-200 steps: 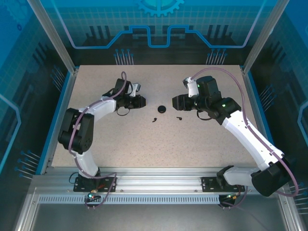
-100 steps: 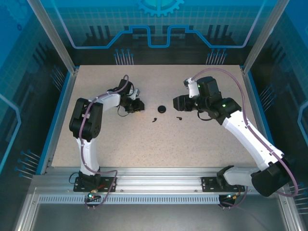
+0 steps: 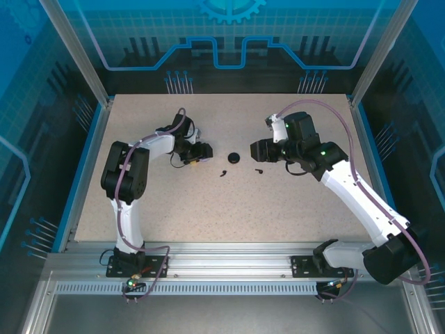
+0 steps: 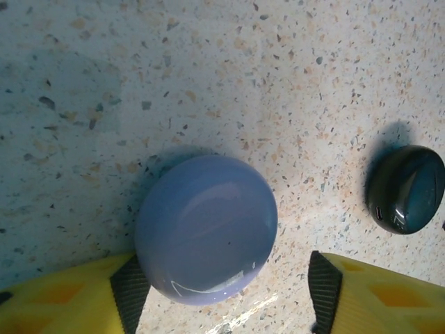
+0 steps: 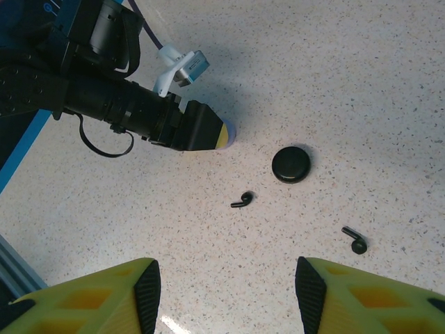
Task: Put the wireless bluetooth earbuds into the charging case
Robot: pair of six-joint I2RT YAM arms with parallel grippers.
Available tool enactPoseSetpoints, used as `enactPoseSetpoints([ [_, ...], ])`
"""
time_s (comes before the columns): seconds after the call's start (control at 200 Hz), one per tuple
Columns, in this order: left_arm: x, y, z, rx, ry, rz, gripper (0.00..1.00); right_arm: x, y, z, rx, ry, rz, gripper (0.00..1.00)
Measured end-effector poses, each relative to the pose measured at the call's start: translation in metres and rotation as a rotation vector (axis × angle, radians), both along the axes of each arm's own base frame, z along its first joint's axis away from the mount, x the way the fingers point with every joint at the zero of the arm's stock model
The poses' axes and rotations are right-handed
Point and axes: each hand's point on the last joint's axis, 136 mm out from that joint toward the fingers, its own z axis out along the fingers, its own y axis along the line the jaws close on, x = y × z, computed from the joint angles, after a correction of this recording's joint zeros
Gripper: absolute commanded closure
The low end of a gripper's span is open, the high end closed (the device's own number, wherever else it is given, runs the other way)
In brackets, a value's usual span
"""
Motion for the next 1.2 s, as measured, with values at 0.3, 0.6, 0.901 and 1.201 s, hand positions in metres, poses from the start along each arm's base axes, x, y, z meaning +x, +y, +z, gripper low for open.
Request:
enactPoseSetpoints([
  [0.3, -0.005, 0.024, 0.012, 0.117, -0.023, 0.007, 0.29, 0.007, -0.004, -0.011, -0.004, 0.03, 0.0, 0.42],
  [0.6, -0.004, -0.005, 0.084, -0.08, -0.158, -0.07, 0.31, 0.026, 0.01, -0.076, -0.009, 0.213, 0.039, 0.43],
  [0.901, -0.004, -0.054, 0.084, -0.26, -0.089, -0.109, 0.38, 0.067, 0.027, -0.133, 0.002, 0.387, 0.042, 0.51],
  [1.201, 0.042, -0.08, 0.062, -0.298, -0.052, -0.101, 0.51, 0.075, 0.032, -0.182, -0.008, 0.52, 0.022, 0.6],
])
